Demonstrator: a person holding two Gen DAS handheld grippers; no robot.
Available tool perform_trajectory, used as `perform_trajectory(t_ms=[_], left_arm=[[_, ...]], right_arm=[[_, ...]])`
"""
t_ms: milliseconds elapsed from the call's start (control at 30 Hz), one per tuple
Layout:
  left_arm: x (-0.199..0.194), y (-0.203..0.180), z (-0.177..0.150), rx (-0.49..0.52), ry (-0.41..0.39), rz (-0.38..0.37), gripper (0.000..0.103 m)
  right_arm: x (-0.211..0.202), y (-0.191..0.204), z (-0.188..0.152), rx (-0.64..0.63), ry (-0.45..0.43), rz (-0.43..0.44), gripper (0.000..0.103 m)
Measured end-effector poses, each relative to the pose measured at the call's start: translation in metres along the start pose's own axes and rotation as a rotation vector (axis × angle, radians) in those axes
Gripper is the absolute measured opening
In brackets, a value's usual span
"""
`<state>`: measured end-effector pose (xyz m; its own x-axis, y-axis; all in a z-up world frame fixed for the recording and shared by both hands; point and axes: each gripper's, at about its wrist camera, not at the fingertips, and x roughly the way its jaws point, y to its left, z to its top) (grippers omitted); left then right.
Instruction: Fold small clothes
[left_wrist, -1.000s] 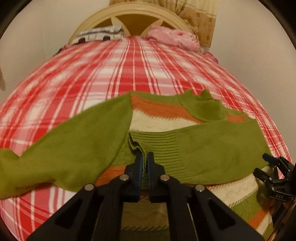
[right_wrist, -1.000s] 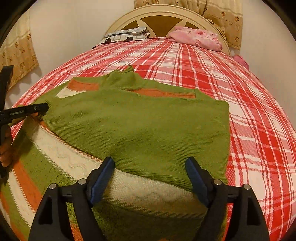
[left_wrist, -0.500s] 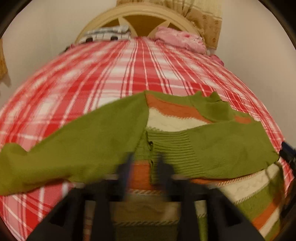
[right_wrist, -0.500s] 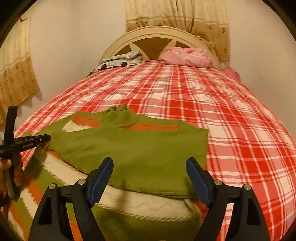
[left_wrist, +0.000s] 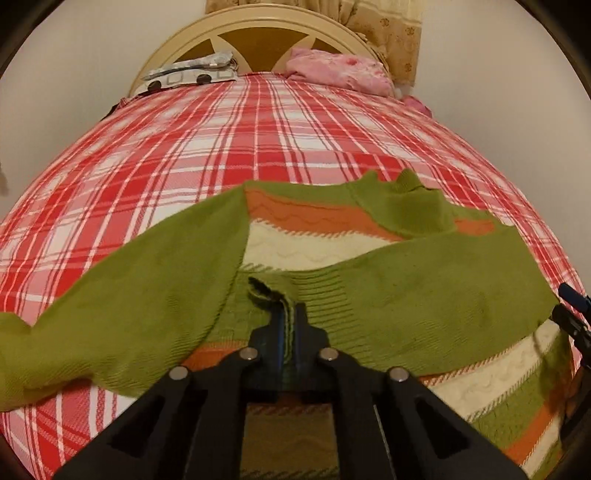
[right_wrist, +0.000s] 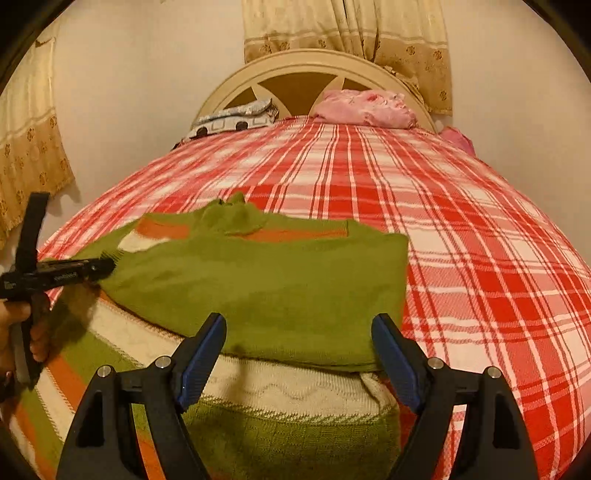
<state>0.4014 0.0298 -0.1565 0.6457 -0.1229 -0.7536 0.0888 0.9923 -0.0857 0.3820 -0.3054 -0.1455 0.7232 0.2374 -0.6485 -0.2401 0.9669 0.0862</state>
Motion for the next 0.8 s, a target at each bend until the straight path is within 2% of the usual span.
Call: perform_trajectory(t_ms=[100, 233, 333, 400, 467, 500, 567, 600, 633, 667, 700, 800], left_arm=[[-0.012, 0.011, 0.002, -0.042, -0.025, -0.014, 0.004], [-0.020, 0.023, 0.002, -0.062, -0.038, -0.013, 0.002], [-0.022, 0.029, 0.000, -0.069, -0.043, -0.012, 0.002], [-0.019, 0.030, -0.001, -0.081, -0.025, -0.052, 0.002], [-0.017, 0.027, -0.001, -0.086, -0.015, -0.046, 0.002], [-0.016, 0.024, -0.001, -0.081, -0.014, -0.068, 0.004], [-0.013, 0.018, 0.000, -0.067, -0.008, -0.084, 0.014], [-0.011, 0.014, 0.001, -0.055, -0.007, -0.077, 0.030], [-0.010, 0.011, 0.002, -0.047, -0.005, -0.063, 0.054], [-0.008, 0.009, 0.004, -0.045, -0.008, -0.045, 0.062], [-0.006, 0.009, 0.005, -0.050, -0.021, -0.030, 0.065], [0.002, 0.006, 0.007, -0.043, -0.006, -0.038, 0.063]], right_arm=[[-0.007, -0.005, 0.000, 0.025, -0.029, 0.001, 0.082], [-0.029, -0.028, 0.003, 0.127, -0.112, -0.011, 0.082], [-0.031, -0.039, 0.007, 0.155, -0.111, -0.047, 0.082], [-0.030, -0.041, 0.009, 0.154, -0.100, -0.056, 0.082], [-0.029, -0.040, 0.010, 0.147, -0.098, -0.055, 0.082], [-0.028, -0.038, 0.009, 0.140, -0.098, -0.057, 0.082], [-0.025, -0.035, 0.006, 0.130, -0.089, -0.047, 0.082], [-0.025, -0.032, 0.005, 0.126, -0.084, -0.041, 0.082], [-0.024, -0.030, 0.003, 0.120, -0.081, -0.037, 0.082], [-0.024, -0.028, 0.002, 0.115, -0.081, -0.036, 0.082], [-0.024, -0.026, 0.001, 0.108, -0.084, -0.036, 0.082], [-0.027, -0.023, 0.000, 0.096, -0.100, -0.035, 0.082]])
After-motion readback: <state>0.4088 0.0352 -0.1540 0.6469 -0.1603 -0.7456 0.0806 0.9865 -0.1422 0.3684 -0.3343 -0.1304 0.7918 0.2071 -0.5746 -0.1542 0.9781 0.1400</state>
